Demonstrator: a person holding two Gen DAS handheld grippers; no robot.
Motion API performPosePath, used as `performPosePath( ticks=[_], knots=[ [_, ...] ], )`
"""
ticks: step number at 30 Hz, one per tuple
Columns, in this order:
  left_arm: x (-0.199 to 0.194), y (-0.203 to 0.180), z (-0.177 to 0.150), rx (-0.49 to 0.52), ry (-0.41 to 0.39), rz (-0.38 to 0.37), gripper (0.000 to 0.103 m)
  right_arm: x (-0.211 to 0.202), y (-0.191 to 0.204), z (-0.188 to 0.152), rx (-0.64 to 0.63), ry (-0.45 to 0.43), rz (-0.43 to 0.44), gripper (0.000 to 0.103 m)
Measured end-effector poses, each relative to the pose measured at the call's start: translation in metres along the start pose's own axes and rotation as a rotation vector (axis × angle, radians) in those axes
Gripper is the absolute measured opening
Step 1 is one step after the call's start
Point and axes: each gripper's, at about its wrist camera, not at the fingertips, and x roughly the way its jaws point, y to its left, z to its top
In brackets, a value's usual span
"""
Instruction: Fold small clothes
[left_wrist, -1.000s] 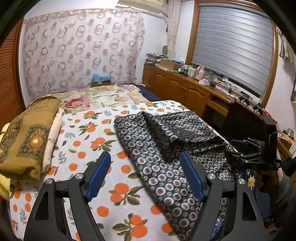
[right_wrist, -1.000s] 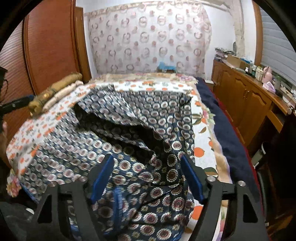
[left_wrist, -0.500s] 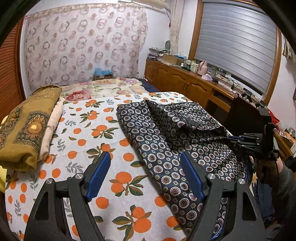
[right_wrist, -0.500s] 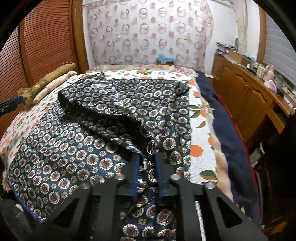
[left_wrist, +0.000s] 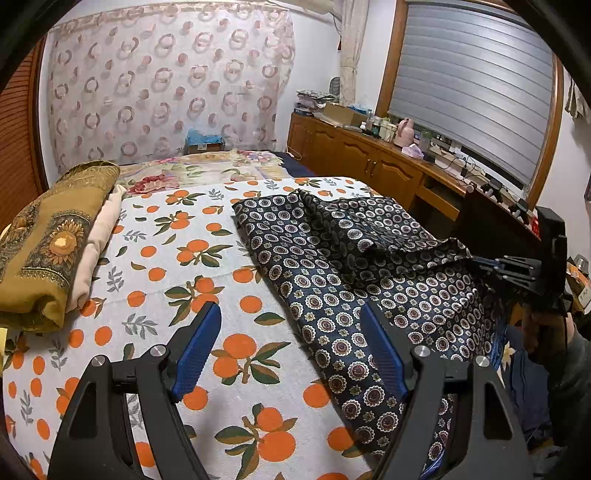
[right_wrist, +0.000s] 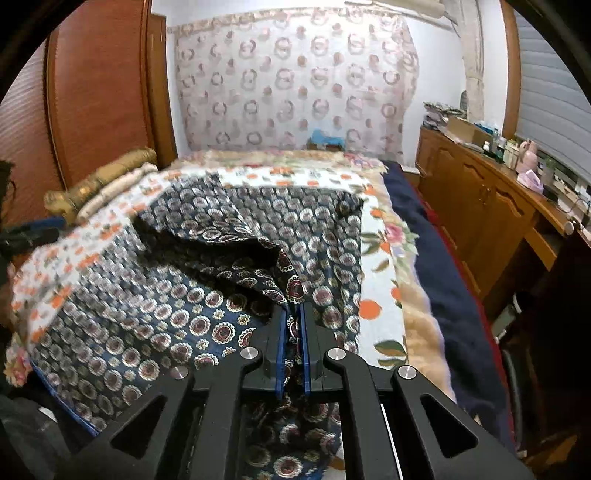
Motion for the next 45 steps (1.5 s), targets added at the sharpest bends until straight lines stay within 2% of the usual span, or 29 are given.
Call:
performPosePath(
  ticks=[5, 7, 9, 12, 18, 24, 33, 42, 44, 45],
  knots=[
    [-0.002, 0.001, 0.002, -0.004, -0.006, 0.007, 0.078, -0.001, 0.004, 0.007, -0.015, -0.007, -0.024, 0.026],
    [-0.001, 0.001, 0.001, -0.003, -0.007, 0.010, 0.078, -0.007, 0.007, 0.015, -0.024, -0.025, -0.027, 0.046],
    [-0.002, 0.000, 0.000, 0.000, -0.006, 0.013, 0.078, -0.011, 0.011, 0.023, -0.038, -0.040, -0.030, 0.051],
    [-0.002, -0.001, 0.000, -0.001, -0.008, 0.011, 0.078, -0.010, 0.023, 0.034, -0.078, -0.049, -0.004, 0.054],
    [-0.002, 0.000, -0.001, -0.001, -0.004, 0.015, 0.078, 0.014, 0.064, 0.058, -0.197, -0.006, 0.099, 0.055],
    [-0.003, 0.000, -0.002, -0.001, 0.002, 0.013, 0.078, 0.056, 0.102, 0.072, -0.311, 0.079, 0.181, 0.055],
    [0.003, -0.004, -0.005, 0.006, 0.020, 0.004, 0.078, 0.100, 0.118, 0.079, -0.430, 0.188, 0.143, 0.055],
    [0.004, -0.007, -0.005, 0.016, 0.022, 0.004, 0.078, 0.118, 0.115, 0.079, -0.382, 0.204, 0.163, 0.055],
    [0.006, -0.007, -0.005, 0.014, 0.024, 0.004, 0.078, 0.119, 0.114, 0.080, -0.378, 0.197, 0.168, 0.045],
    [0.006, -0.007, -0.006, 0.013, 0.025, 0.004, 0.078, 0.119, 0.114, 0.078, -0.382, 0.196, 0.172, 0.033]
  ],
)
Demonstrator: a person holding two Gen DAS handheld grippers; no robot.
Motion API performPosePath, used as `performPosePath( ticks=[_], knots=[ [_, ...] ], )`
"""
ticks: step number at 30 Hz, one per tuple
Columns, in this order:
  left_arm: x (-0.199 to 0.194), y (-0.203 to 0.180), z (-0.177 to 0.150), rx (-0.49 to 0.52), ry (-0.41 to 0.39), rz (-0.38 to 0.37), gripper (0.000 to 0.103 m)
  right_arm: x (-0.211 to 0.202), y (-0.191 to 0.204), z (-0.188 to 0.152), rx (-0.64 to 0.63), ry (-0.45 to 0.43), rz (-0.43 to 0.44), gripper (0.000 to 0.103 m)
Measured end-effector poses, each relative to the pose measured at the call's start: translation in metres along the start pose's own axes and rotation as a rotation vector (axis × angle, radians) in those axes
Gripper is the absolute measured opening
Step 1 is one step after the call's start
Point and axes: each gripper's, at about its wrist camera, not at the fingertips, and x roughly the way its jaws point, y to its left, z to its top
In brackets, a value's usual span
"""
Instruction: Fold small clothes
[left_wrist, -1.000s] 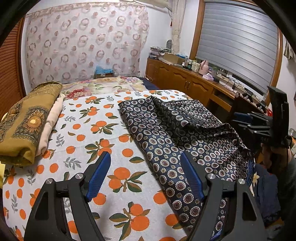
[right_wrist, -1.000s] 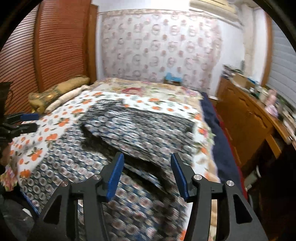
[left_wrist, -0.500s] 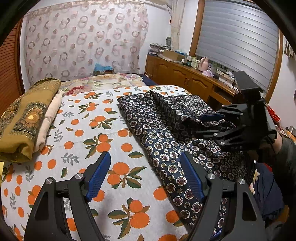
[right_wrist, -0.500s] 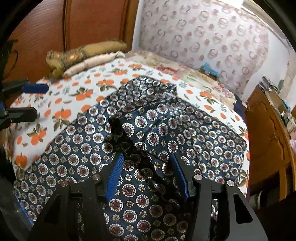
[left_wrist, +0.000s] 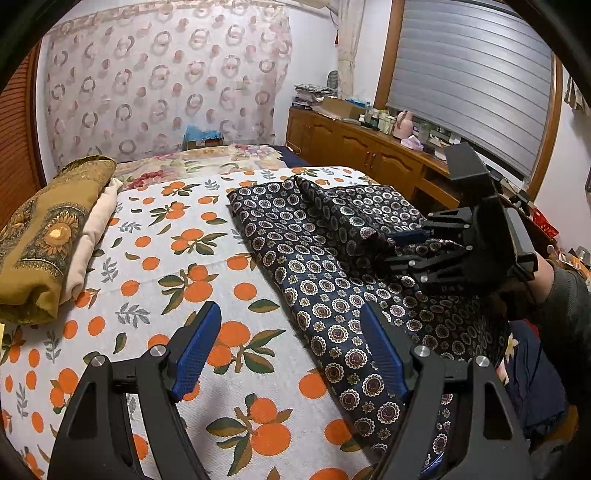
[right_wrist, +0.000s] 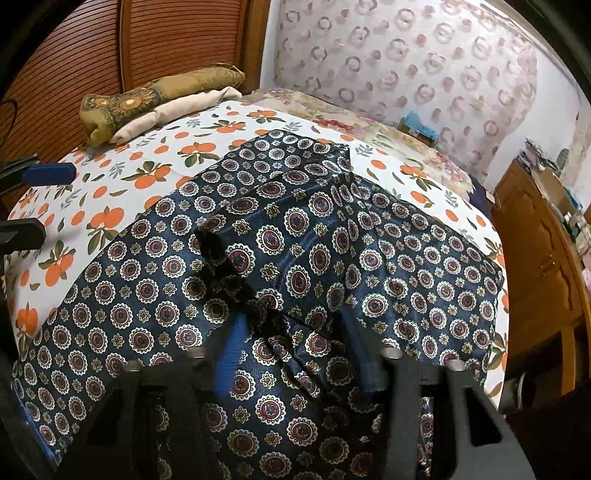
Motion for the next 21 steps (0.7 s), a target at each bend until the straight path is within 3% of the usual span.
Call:
performPosePath(
  ticks=[1, 4, 6, 12, 17, 18, 21],
  knots=[
    [0.000, 0.000, -0.001, 0.000, 0.000, 0.000, 0.078, 0.000, 0.000, 0.000, -0.002, -0.004, 0.001, 0.019],
    [0.001, -0.001, -0.002, 0.000, 0.003, -0.001, 0.078, -0.004, 0.000, -0.002, -0.007, -0.024, 0.010, 0.007],
    [0.001, -0.001, -0.002, 0.000, 0.005, -0.002, 0.078, -0.013, -0.002, -0.001, -0.008, -0.061, -0.016, 0.006],
    [0.004, -0.001, -0.003, -0.003, 0.011, -0.003, 0.078, -0.043, -0.044, 0.004, 0.117, -0.177, -0.061, 0.005],
    [0.003, -0.002, -0.004, -0.002, 0.009, -0.003, 0.078, -0.033, -0.122, -0.009, 0.400, -0.139, -0.118, 0.008],
    [0.003, -0.002, -0.004, -0.001, 0.008, -0.002, 0.078, -0.028, -0.131, -0.012, 0.432, -0.115, -0.132, 0.015],
    [0.003, 0.000, -0.004, -0.005, 0.008, -0.002, 0.078, -0.024, -0.143, -0.022, 0.464, -0.100, -0.157, 0.023]
  ],
)
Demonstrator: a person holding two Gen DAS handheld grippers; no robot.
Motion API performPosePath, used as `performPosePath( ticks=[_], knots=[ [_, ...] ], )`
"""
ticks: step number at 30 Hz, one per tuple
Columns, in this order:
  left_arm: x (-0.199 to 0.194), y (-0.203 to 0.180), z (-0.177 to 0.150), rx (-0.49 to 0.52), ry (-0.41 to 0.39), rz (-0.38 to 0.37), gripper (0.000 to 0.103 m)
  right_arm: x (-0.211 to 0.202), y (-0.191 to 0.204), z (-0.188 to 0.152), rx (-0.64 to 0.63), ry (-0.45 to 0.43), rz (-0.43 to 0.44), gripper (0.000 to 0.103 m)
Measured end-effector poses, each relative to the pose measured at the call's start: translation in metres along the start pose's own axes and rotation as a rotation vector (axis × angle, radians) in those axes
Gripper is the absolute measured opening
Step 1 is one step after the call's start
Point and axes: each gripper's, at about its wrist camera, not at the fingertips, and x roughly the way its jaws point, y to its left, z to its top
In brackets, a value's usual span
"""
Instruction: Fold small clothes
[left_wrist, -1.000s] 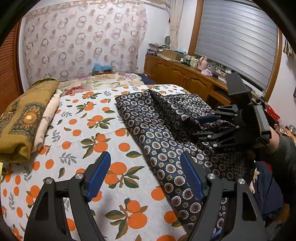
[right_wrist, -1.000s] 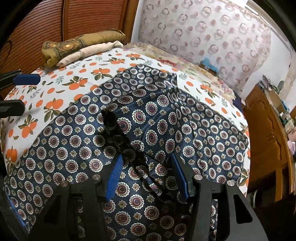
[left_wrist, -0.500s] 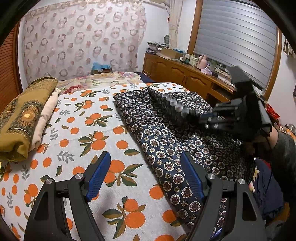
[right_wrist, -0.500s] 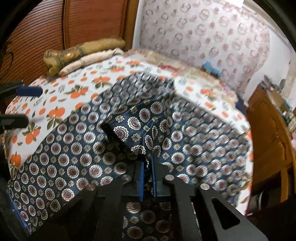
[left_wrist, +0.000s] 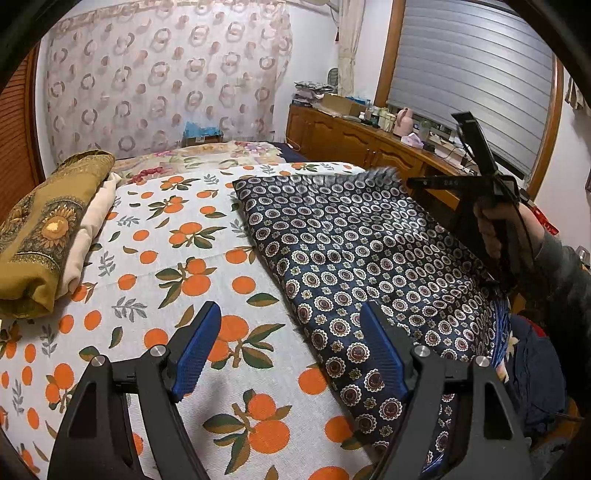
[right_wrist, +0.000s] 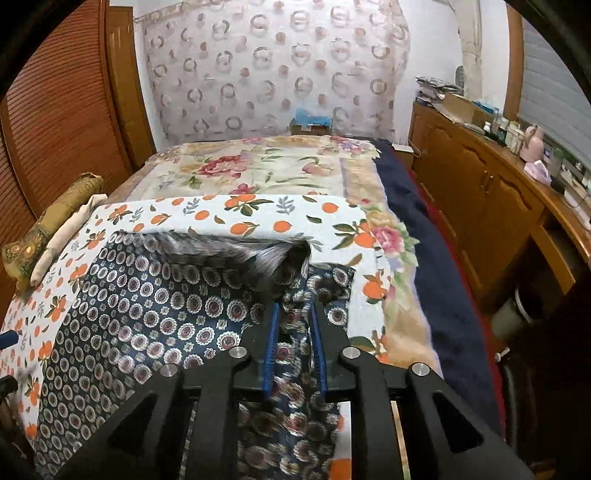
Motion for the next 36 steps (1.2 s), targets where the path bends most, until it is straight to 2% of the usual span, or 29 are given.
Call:
performPosePath(
  ticks=[1, 3, 7, 14, 15, 16, 18, 19, 21, 24, 26, 32, 36],
  knots=[
    [0.001, 0.000, 0.000, -0.002, 0.001, -0.001, 0.078, 0.000, -0.001, -0.003, 0.002, 0.000, 0.010, 0.032],
    [0.003, 0.000, 0.000, -0.004, 0.005, -0.002, 0.078, 0.001, 0.000, -0.006, -0.002, 0.002, 0.019, 0.038],
    [0.005, -0.003, -0.001, 0.003, 0.012, -0.004, 0.078, 0.001, 0.001, -0.012, -0.015, 0.012, 0.065, 0.038],
    [0.008, -0.007, -0.002, 0.009, 0.021, -0.007, 0.078, 0.023, 0.003, -0.010, -0.035, 0.059, 0.080, 0.038],
    [0.008, -0.008, -0.002, 0.009, 0.022, -0.007, 0.078, 0.026, 0.005, -0.009, -0.041, 0.067, 0.074, 0.038],
    [0.008, -0.007, -0.003, 0.008, 0.023, -0.007, 0.078, 0.029, 0.006, -0.009, -0.051, 0.075, 0.070, 0.026],
    [0.009, -0.008, -0.003, 0.007, 0.025, -0.008, 0.078, 0.034, 0.009, -0.010, -0.072, 0.094, 0.067, 0.010],
    [0.009, -0.008, -0.003, 0.007, 0.026, -0.009, 0.078, 0.034, 0.010, -0.011, -0.081, 0.093, 0.063, 0.006],
    [0.009, -0.008, -0.004, 0.008, 0.028, -0.011, 0.078, 0.026, 0.011, -0.011, -0.092, 0.061, 0.060, 0.004],
    [0.011, -0.010, -0.005, 0.011, 0.034, -0.014, 0.078, 0.007, 0.010, -0.011, -0.079, -0.021, -0.046, 0.003],
    [0.012, -0.012, -0.006, 0.014, 0.040, -0.018, 0.078, 0.000, 0.010, -0.010, -0.073, -0.049, -0.075, 0.003],
    [0.014, -0.018, -0.007, 0.034, 0.046, -0.026, 0.078, 0.004, 0.004, -0.016, -0.059, -0.037, -0.049, 0.003],
    [0.016, -0.019, -0.007, 0.038, 0.053, -0.027, 0.078, -0.009, 0.006, -0.024, -0.054, -0.052, -0.041, 0.011]
  ],
)
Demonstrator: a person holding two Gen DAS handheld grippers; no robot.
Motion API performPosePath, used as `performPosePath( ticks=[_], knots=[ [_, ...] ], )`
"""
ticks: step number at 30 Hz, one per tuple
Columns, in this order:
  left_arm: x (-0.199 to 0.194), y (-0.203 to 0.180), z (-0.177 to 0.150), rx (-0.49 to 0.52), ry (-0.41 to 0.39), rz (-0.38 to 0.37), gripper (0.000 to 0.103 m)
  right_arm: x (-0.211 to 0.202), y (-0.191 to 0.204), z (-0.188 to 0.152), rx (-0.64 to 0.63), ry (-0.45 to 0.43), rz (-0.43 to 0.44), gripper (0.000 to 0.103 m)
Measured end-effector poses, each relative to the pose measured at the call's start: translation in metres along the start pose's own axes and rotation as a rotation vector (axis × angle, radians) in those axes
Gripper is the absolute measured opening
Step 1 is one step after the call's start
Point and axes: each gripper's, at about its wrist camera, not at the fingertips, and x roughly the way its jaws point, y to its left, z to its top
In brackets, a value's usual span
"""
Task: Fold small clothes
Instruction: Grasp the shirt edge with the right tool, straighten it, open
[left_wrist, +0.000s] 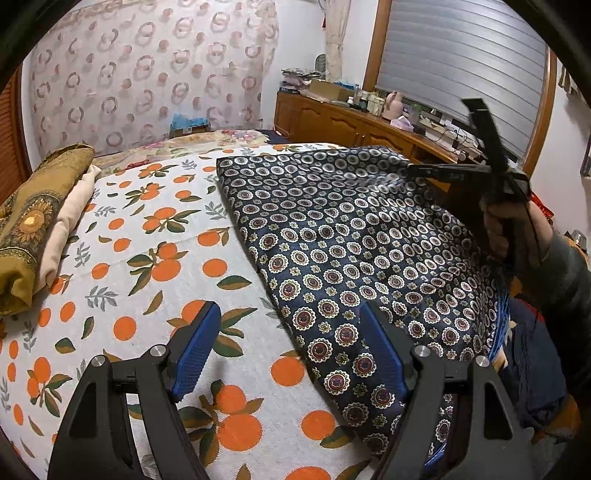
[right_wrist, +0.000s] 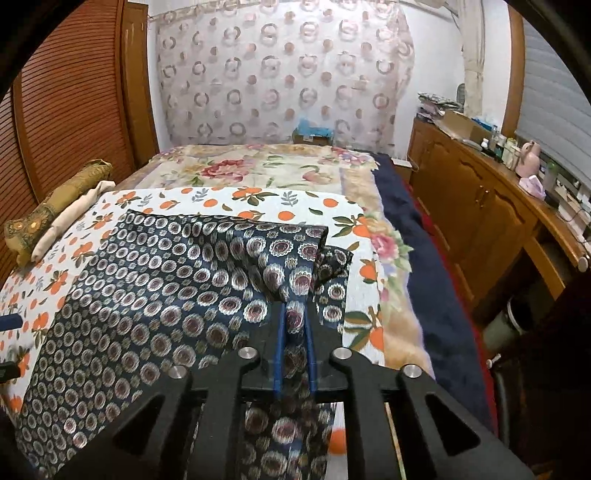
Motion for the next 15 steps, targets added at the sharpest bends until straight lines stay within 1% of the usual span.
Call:
performPosePath(
  ticks=[3, 6, 8, 9, 10, 11, 12, 14, 15],
  knots=[
    [0.001, -0.002, -0.001, 0.002, 0.004, -0.004, 0.078, -0.018, 0.004, -0.009, 0.013, -0.018, 0.023, 0.011],
    [0.000, -0.004, -0.003, 0.006, 0.009, -0.005, 0.078, -0.036, 0.010, -0.027, 0.014, -0.032, 0.035, 0.013],
    [-0.002, -0.005, -0.006, 0.009, 0.015, -0.007, 0.078, -0.049, 0.013, -0.040, 0.020, -0.044, 0.044, 0.021],
    [-0.002, -0.005, -0.007, 0.010, 0.018, -0.007, 0.078, -0.054, 0.013, -0.049, 0.025, -0.048, 0.044, 0.030],
    [-0.003, -0.005, -0.009, 0.010, 0.020, -0.007, 0.078, -0.060, 0.014, -0.056, 0.029, -0.052, 0.040, 0.036],
    [-0.005, -0.005, -0.011, 0.009, 0.021, -0.010, 0.078, -0.065, 0.015, -0.062, 0.029, -0.054, 0.037, 0.039],
    [-0.006, -0.005, -0.012, 0.008, 0.024, -0.013, 0.078, -0.070, 0.015, -0.069, 0.031, -0.053, 0.037, 0.044],
    [-0.007, -0.004, -0.015, 0.005, 0.027, -0.020, 0.078, -0.078, 0.015, -0.081, 0.039, -0.041, 0.026, 0.051],
    [-0.008, -0.004, -0.017, 0.003, 0.029, -0.026, 0.078, -0.082, 0.015, -0.085, 0.050, -0.032, 0.018, 0.052]
  ],
)
